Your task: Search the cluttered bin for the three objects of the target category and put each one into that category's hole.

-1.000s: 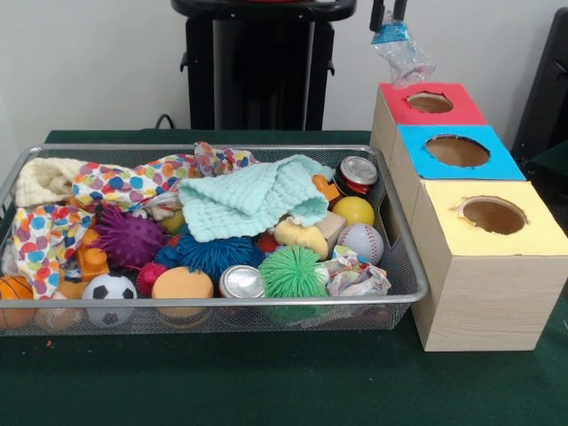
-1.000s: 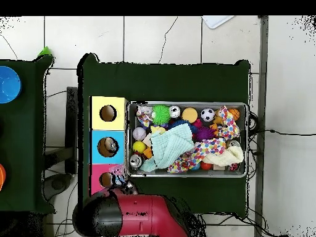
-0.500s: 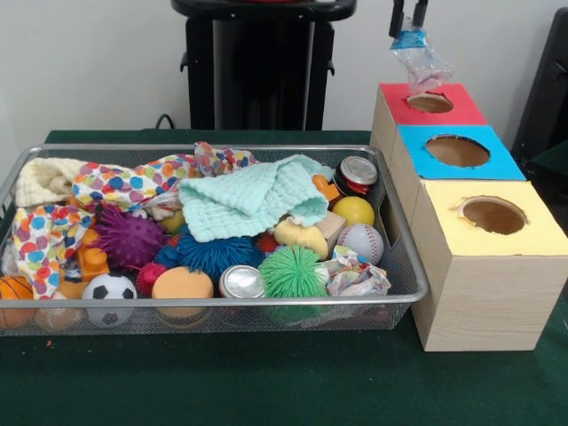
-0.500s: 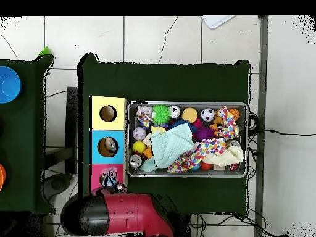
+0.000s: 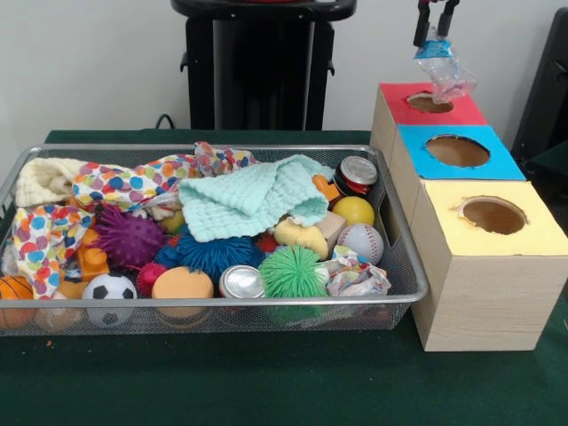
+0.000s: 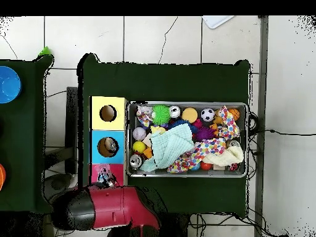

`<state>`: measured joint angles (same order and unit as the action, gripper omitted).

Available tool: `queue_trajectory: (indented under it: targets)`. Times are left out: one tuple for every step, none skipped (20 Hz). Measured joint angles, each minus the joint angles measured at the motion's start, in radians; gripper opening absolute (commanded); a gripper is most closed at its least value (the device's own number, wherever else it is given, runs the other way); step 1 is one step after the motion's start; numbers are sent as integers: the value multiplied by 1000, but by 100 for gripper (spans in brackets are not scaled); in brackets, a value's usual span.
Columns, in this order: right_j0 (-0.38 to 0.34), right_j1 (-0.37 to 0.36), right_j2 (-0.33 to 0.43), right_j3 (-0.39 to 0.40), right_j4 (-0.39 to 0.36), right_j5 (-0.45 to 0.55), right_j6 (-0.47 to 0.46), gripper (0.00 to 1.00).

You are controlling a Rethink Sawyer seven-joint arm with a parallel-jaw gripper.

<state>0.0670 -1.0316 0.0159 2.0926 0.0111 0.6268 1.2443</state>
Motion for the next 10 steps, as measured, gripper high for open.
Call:
queue_trajectory:
  targets:
    - [0, 0, 0, -5, 1, 0, 2, 0]
    - [0, 0, 0, -10, 1, 0, 3, 0]
    - [0, 0, -1, -17, 3, 0, 5, 0]
    - [0, 0, -1, -27, 5, 0, 6, 0]
    - [0, 0, -1, -36, 8, 0, 6, 0]
    - [0, 0, -1, -46, 10, 2, 6, 0]
    - [0, 0, -1, -53, 12, 4, 6, 0]
    - [0, 0, -2, -76, 16, 11, 8, 0]
    - [0, 0, -2, -85, 18, 14, 8, 0]
    - [0, 1, -2, -93, 20, 17, 8, 0]
